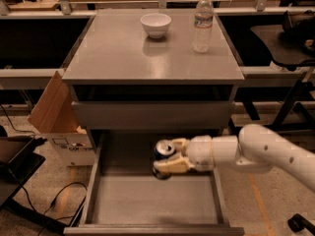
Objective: Pick pepsi can from middle drawer and place on counter
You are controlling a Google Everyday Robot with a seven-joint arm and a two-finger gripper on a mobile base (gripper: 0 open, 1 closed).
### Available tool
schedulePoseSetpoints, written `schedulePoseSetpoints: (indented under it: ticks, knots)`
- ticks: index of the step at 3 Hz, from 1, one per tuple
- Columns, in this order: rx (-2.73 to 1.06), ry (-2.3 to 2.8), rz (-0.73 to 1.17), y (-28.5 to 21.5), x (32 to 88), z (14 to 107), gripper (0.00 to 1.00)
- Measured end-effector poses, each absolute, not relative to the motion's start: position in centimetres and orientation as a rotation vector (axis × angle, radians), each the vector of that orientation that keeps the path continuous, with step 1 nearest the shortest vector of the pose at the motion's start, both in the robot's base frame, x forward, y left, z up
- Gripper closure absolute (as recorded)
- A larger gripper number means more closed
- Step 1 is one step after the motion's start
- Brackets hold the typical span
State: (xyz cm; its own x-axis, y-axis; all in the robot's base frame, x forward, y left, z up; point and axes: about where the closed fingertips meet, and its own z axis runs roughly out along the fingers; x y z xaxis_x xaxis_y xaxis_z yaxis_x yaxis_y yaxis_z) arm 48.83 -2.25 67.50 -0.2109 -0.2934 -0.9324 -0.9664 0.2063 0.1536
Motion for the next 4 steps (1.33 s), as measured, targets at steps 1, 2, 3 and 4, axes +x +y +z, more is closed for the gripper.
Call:
schedulePoseSetpoints:
  ticks: [1,2,3,4]
  knots:
    - [-1.239,1.640,0.895,-1.0,52.2,78.9,1.00]
    - [-1.244,1.643,0.713,0.5,57.5,88.0,1.00]
    - [-1.213,1.654,0.585,3.6,62.6,93.6,1.00]
    - [-1.154,1.684,0.534,7.9,67.4,95.3,1.00]
